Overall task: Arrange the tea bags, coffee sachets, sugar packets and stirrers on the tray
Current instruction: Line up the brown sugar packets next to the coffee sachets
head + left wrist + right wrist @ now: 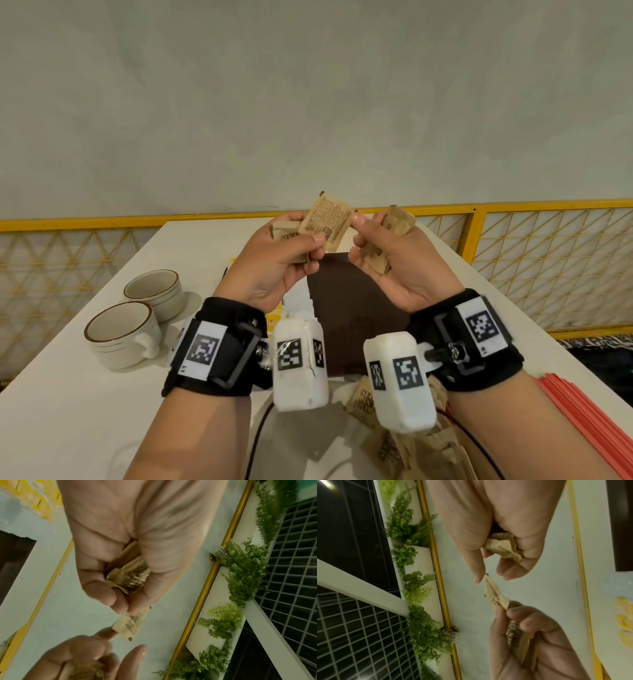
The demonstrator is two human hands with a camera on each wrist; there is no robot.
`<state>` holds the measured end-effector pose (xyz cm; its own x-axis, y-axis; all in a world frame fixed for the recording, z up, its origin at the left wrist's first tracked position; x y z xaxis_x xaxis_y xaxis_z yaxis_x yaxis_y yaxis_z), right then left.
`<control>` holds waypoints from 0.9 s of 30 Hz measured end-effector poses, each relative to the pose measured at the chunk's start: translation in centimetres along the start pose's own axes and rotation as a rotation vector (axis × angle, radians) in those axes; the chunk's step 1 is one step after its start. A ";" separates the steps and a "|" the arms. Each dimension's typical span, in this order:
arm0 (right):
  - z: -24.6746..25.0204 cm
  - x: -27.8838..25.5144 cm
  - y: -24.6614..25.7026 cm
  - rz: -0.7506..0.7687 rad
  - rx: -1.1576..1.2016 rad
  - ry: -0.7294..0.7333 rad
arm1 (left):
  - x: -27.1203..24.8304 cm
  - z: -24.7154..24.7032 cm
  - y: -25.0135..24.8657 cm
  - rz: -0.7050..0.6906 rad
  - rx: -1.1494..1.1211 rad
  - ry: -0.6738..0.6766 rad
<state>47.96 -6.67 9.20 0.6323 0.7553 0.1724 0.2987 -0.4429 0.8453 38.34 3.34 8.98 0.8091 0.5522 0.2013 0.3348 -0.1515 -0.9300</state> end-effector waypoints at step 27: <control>-1.2 -1.8 5.4 0.563 -0.693 0.072 | -0.1 -1.9 1.8 0.173 -0.191 0.038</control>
<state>47.60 -9.84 14.10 0.5011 0.5529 0.6657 -0.5559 -0.3839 0.7373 39.82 1.45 7.93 0.8785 0.4740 0.0590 0.2721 -0.3952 -0.8774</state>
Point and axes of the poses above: each hand's wrist, its own x-axis towards the middle knuckle, its own z-axis out of the back of the hand, y = z × x, the point moved 10 cm from there along x, towards the middle knuckle, and after that the axes turned 1 degree about y, right-handed, at the moved point
